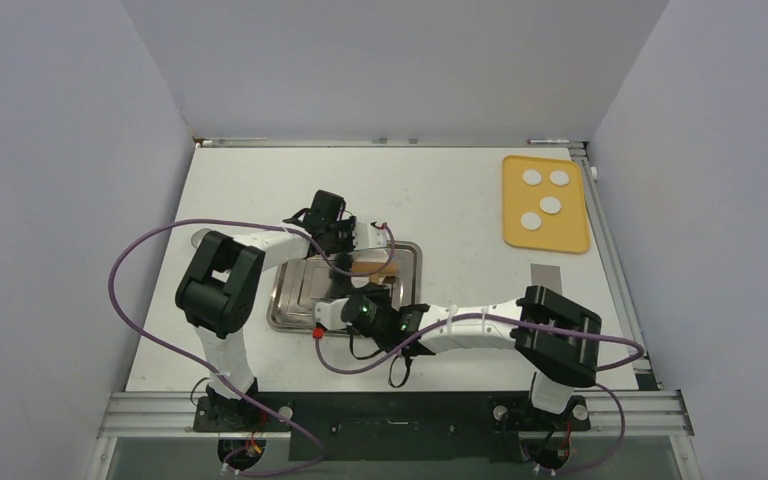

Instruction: Roll out the dumpling wrappers from the dough

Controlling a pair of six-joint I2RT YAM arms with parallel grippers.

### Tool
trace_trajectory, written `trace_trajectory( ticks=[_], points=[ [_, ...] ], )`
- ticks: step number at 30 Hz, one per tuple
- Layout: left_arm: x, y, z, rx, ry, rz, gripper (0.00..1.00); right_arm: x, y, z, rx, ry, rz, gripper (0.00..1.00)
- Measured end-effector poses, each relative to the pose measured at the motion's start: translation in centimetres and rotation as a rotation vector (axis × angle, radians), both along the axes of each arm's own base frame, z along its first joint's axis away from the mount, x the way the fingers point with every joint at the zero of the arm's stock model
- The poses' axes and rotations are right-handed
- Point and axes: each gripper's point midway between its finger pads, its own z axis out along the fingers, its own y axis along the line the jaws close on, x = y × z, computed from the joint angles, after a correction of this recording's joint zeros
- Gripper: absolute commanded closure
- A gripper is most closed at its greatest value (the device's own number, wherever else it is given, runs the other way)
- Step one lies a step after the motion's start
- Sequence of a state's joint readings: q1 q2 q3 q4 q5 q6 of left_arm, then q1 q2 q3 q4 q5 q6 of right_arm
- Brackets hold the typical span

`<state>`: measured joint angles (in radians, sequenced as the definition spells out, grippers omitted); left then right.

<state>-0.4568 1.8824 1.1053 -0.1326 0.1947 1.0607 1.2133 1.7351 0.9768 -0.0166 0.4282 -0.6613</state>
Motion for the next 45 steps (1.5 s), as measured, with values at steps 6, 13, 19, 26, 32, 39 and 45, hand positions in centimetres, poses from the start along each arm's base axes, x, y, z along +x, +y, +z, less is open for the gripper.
trace_trajectory(
  ticks=[6, 13, 19, 26, 32, 39, 45],
  points=[
    [0.0, 0.0, 0.0, 0.002, -0.001, -0.003, 1.0, -1.3, -0.3, -0.2, -0.011, 0.013, 0.012, 0.92],
    [0.0, 0.0, 0.0, -0.002, 0.002, 0.003, 1.0, 2.4, -0.8, 0.4, 0.045, 0.038, -0.042, 0.92],
    [0.0, 0.0, 0.0, 0.001, 0.0, -0.002, 1.0, -0.7, -0.1, -0.5, 0.019, 0.036, -0.004, 0.92],
    [0.0, 0.0, 0.0, 0.004, -0.001, -0.005, 1.0, -0.2, -0.4, -0.7, 0.03, 0.045, -0.019, 0.92],
    [0.1, 0.0, 0.0, 0.001, 0.0, 0.001, 1.0, 2.0, -0.7, -0.1, 0.071, 0.071, -0.048, 0.92],
    [0.1, -0.1, -0.1, 0.005, 0.0, -0.008, 1.0, -2.6, 0.2, -0.8, 0.019, 0.06, -0.009, 0.92],
    [0.1, -0.1, -0.1, 0.005, 0.0, -0.009, 1.0, -5.7, -0.1, 0.0, 0.037, 0.105, 0.001, 0.92]
  ],
)
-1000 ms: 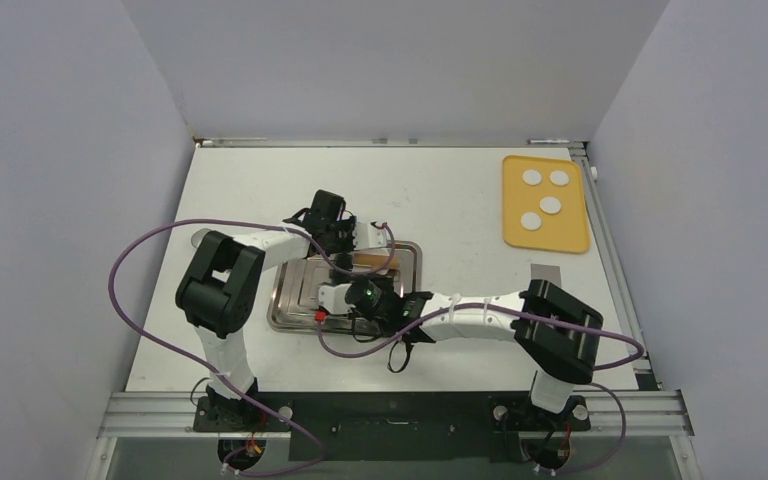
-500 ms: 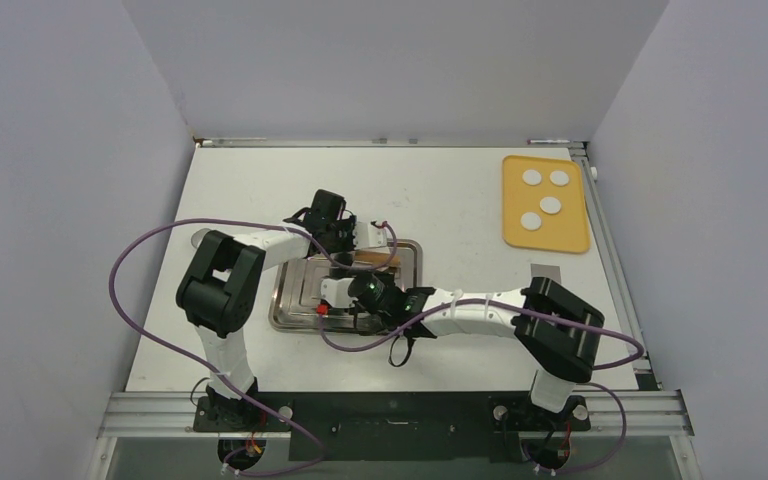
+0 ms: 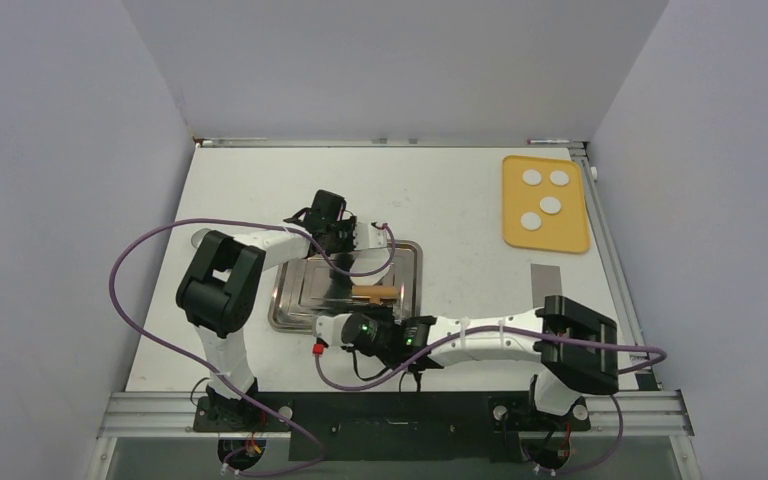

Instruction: Roll out the dumpling wrappers from the dough

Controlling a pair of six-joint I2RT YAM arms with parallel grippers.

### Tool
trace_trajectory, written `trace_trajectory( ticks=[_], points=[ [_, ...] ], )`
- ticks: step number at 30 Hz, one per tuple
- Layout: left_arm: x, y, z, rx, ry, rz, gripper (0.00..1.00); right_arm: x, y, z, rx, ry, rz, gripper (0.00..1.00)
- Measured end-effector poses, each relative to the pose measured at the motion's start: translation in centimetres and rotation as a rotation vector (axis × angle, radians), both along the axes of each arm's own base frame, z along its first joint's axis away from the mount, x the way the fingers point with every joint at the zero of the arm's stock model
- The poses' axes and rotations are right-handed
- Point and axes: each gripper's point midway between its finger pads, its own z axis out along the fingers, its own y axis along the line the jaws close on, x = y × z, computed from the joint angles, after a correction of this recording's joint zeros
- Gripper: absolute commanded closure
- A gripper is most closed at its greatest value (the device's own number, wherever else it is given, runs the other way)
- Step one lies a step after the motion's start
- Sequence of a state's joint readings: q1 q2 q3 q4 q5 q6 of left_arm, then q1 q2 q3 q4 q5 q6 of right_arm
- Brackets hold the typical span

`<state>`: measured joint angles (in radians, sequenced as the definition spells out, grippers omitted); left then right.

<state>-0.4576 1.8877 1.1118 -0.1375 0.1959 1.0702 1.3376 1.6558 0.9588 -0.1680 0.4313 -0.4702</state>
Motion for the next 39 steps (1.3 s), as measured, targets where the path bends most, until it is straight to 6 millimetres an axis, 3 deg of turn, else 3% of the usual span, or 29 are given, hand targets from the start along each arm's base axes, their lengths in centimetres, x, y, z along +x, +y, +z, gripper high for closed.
trace_trajectory(
  ticks=[5, 12, 19, 22, 26, 39],
  points=[
    [0.0, 0.0, 0.0, 0.0, 0.0, -0.001, 1.0, 1.3, -2.2, 2.6, 0.107, 0.064, -0.094, 0.92],
    [0.0, -0.1, 0.0, -0.01, 0.004, 0.009, 1.0, 7.7, -8.1, 9.6, 0.475, 0.092, -0.35, 0.92],
    [-0.1, -0.3, 0.0, -0.012, 0.008, 0.0, 1.0, 14.5, -12.3, 11.6, 0.809, 0.124, -0.582, 0.92],
    [-0.1, -0.3, 0.0, -0.012, 0.008, 0.0, 1.0, 16.7, -12.2, 11.5, 0.914, 0.136, -0.631, 0.92],
    [-0.1, -0.3, 0.0, -0.012, 0.008, 0.0, 1.0, 18.4, -11.3, 9.8, 1.003, 0.208, -0.669, 0.92],
    [-0.1, -0.3, 0.0, -0.012, 0.009, 0.0, 1.0, 19.0, -7.1, 8.2, 1.164, 0.337, -0.596, 0.92]
  ],
)
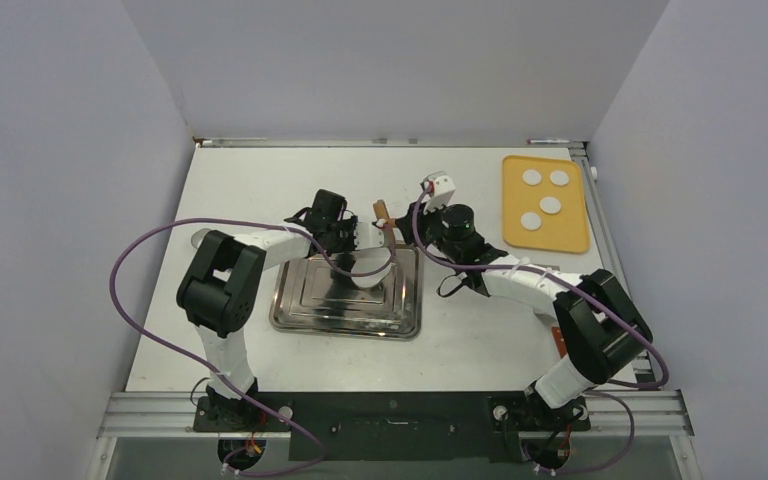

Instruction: Roll out the dumpling wrappers from the dough

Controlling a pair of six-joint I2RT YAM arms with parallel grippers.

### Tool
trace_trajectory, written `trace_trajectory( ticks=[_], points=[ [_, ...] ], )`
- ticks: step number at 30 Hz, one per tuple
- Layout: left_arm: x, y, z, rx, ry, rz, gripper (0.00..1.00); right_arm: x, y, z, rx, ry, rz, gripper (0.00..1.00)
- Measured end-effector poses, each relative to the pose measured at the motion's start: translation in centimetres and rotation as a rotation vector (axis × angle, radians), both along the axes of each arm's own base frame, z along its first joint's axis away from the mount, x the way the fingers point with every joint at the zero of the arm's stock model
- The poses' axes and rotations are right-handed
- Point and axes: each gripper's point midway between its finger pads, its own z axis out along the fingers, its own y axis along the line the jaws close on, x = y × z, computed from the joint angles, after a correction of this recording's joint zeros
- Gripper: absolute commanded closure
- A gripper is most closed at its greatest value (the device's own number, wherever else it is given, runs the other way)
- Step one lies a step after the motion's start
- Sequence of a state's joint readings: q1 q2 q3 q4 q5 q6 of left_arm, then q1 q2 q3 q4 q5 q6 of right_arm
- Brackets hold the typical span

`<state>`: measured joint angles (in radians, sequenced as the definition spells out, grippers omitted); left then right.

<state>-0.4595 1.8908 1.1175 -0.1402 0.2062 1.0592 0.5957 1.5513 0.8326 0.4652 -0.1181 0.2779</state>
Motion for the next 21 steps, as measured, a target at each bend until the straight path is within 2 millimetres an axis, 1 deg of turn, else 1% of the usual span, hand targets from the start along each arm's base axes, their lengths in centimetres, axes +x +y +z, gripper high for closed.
trace_trajectory(
  ticks=[4, 6, 13, 15, 18, 21],
  points=[
    [0.0, 0.0, 0.0, 0.0, 0.0, 0.0, 1.0, -0.3, 0.4, -1.9, -0.009, 0.023, 0.024, 0.92],
    [0.0, 0.0, 0.0, 0.0, 0.0, 0.0, 1.0, -0.4, 0.8, -2.3, -0.005, 0.023, 0.038, 0.92],
    [0.0, 0.0, 0.0, 0.0, 0.001, 0.0, 1.0, -1.1, 0.9, -2.6, -0.001, 0.034, 0.06, 0.92],
    [0.0, 0.0, 0.0, 0.0, 0.001, 0.0, 1.0, -1.5, 0.8, -2.4, 0.007, 0.04, 0.065, 0.92],
    [0.0, 0.0, 0.0, 0.0, 0.001, 0.0, 1.0, -2.6, 1.0, -1.8, 0.038, 0.051, 0.082, 0.92],
    [0.0, 0.0, 0.0, 0.0, 0.001, 0.0, 1.0, -4.4, 1.4, -2.0, 0.075, 0.083, 0.111, 0.92]
  ],
)
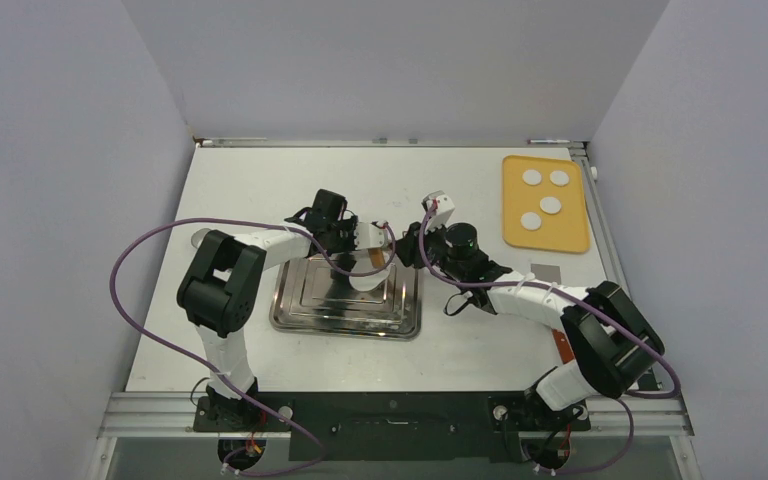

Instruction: Roll out the dumpling wrappers from the dough

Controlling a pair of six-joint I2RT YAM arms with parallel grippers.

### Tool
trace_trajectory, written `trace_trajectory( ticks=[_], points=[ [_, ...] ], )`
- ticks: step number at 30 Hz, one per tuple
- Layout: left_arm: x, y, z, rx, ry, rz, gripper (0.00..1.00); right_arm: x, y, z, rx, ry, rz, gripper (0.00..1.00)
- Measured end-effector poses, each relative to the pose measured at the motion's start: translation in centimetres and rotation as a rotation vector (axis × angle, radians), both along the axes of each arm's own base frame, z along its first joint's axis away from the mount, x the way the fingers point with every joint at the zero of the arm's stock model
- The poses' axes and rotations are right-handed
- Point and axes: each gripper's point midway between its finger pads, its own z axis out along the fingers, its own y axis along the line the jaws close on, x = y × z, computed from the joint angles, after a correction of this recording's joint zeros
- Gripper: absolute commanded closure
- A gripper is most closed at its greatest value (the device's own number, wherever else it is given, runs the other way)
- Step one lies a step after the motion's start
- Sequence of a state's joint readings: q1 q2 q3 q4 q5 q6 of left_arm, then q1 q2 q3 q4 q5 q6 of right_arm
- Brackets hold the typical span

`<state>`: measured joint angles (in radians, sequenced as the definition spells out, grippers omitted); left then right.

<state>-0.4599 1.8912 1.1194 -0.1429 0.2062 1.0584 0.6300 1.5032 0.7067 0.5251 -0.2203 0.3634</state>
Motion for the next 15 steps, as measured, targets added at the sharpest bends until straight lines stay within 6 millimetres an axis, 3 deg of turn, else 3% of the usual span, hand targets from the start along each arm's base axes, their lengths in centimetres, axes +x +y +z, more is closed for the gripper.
trace_trajectory(
  ticks=[6, 15],
  points=[
    [0.0, 0.0, 0.0, 0.001, 0.002, -0.001, 1.0, -1.9, -0.1, -0.5, 0.025, 0.048, 0.014, 0.92],
    [-0.3, -0.8, 0.0, -0.024, 0.014, -0.022, 1.0, -3.5, -2.6, 2.3, -0.084, 0.03, -0.011, 0.92]
  ],
)
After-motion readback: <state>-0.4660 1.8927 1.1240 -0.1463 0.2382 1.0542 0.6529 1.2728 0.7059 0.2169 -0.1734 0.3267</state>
